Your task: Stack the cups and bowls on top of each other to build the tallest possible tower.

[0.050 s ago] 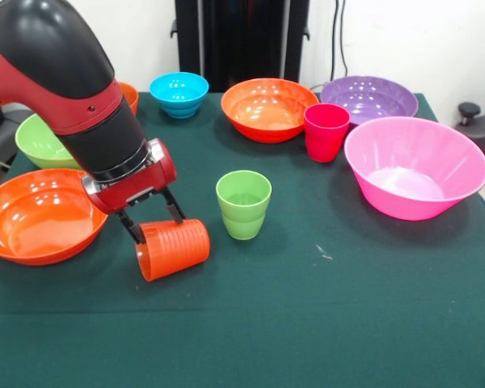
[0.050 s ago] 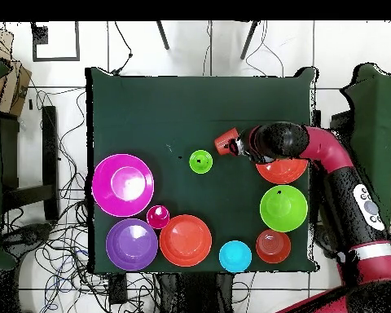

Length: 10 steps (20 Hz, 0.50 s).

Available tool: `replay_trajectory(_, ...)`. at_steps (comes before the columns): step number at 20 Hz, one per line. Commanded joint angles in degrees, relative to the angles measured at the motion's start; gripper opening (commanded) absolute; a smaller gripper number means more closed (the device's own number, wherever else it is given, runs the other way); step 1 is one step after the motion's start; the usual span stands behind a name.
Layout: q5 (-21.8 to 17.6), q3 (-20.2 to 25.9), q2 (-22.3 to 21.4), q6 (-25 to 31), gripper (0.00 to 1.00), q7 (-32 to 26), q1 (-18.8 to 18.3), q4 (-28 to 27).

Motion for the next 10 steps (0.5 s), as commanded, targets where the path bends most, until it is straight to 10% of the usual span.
replay_trajectory(1, -2.4, -0.9, 1.5, 0.3, 1.00, -17.4, 1.3, 0.1)
replay_trajectory(10, -2.4, -0.7, 1.6, -0.4, 1.00, -17.2, 1.2, 0.4)
